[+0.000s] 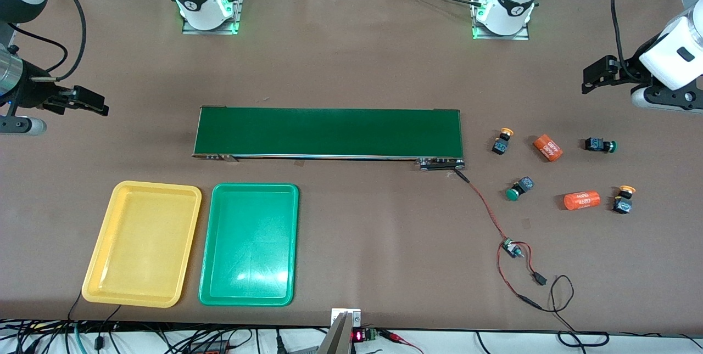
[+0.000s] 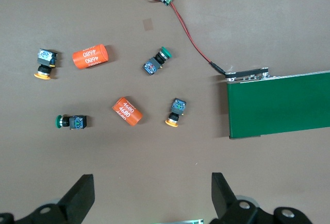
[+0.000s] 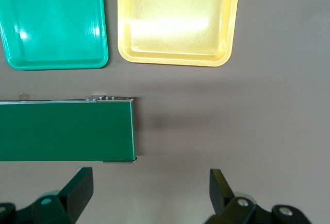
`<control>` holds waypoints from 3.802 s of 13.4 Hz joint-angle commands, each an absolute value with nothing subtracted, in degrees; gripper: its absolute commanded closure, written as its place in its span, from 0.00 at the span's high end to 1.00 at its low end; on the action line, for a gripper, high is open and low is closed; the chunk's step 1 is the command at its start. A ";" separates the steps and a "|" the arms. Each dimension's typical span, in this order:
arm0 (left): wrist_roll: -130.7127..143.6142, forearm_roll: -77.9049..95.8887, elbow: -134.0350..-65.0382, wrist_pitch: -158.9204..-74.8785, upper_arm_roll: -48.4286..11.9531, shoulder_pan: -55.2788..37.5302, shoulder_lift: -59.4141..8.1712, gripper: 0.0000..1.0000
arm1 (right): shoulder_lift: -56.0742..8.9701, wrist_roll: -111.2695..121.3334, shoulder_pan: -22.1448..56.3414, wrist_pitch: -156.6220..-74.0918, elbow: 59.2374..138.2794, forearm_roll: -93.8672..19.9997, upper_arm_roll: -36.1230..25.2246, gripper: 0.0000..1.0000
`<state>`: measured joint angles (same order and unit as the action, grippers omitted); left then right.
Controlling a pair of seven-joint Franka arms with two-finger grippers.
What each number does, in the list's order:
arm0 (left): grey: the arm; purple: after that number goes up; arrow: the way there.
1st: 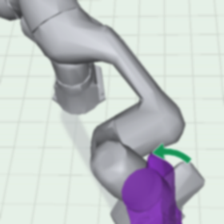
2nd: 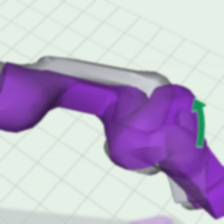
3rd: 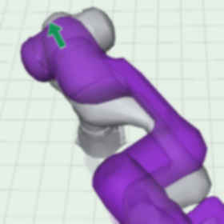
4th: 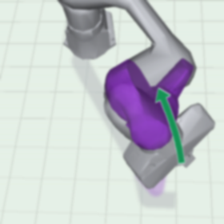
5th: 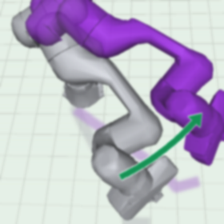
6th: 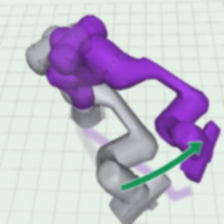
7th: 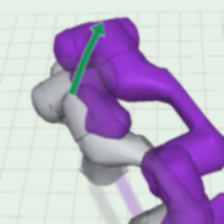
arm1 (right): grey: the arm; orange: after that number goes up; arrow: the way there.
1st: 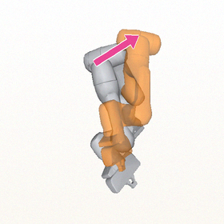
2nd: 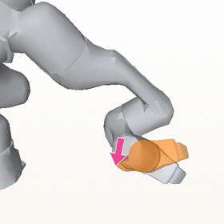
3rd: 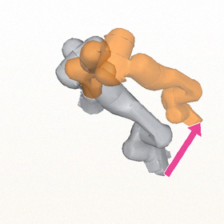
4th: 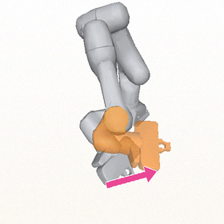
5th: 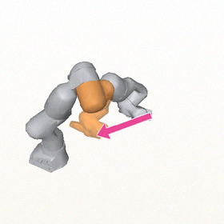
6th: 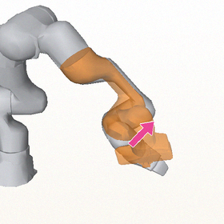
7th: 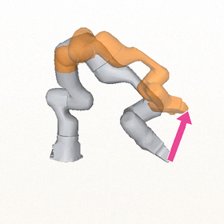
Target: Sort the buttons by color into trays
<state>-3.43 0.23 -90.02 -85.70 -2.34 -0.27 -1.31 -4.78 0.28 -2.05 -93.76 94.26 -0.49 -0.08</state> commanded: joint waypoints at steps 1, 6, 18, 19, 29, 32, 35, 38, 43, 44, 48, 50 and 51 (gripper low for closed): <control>-4.04 -0.62 -88.24 -84.73 -2.29 -0.18 -2.11 1.00 | -5.19 -0.18 -2.29 -93.52 93.16 -1.49 0.00 1.00; -3.87 -0.61 -88.24 -84.29 -2.29 -0.09 -2.20 1.00 | -5.19 -0.18 -2.29 -93.52 93.16 -1.49 0.00 1.00; -4.57 -0.53 -87.45 -84.27 -2.02 -0.09 -13.69 1.00 | -5.27 -0.18 -2.11 -94.21 93.34 -2.10 0.00 1.00; -6.48 -0.61 -87.54 -86.20 -2.02 -0.09 -15.89 1.00 | -5.45 -0.18 -2.11 -95.09 93.43 -3.33 0.00 1.00; -39.18 -10.98 -100.35 -119.41 -2.37 -1.85 -28.56 1.00 | -6.15 -0.18 -1.93 -95.80 93.60 -3.60 0.09 1.00; -40.25 -11.07 -109.13 -135.47 -2.29 -1.23 -30.32 1.00 | -6.24 -0.18 -1.93 -96.24 93.52 -3.52 0.09 1.00; -44.01 -11.16 -110.92 -142.19 -2.20 -0.36 -33.04 0.95 | -6.24 -0.26 -1.93 -96.50 93.52 -3.52 0.09 1.00; -47.54 -11.16 -110.57 -143.44 -2.29 0.88 -33.66 0.54 | -6.59 -1.05 -1.93 -96.50 93.43 -3.52 0.09 1.00; -51.24 -11.07 -110.39 -142.82 -2.37 1.05 -32.96 0.18 | -6.59 -1.05 -1.93 -96.50 93.34 -3.52 0.09 1.00; -51.24 -10.99 -110.56 -140.30 -2.46 0.97 -31.04 0.18 | -6.59 -1.05 -1.93 -96.50 93.34 -3.52 0.09 1.00; -44.08 -7.05 -106.98 -119.15 -7.37 0.79 -24.45 0.20 | -6.68 -1.05 -2.11 -96.50 93.34 -3.52 0.09 1.00; -32.93 -6.68 -104.69 -109.72 -12.02 0.79 -23.56 0.23 | -6.77 -1.05 -2.11 -96.50 93.34 -3.52 0.09 1.00; -26.78 -6.24 -104.42 -107.08 -14.04 0.79 -23.47 0.24 | -6.85 -1.05 -2.11 -96.50 93.34 -3.52 0.09 1.00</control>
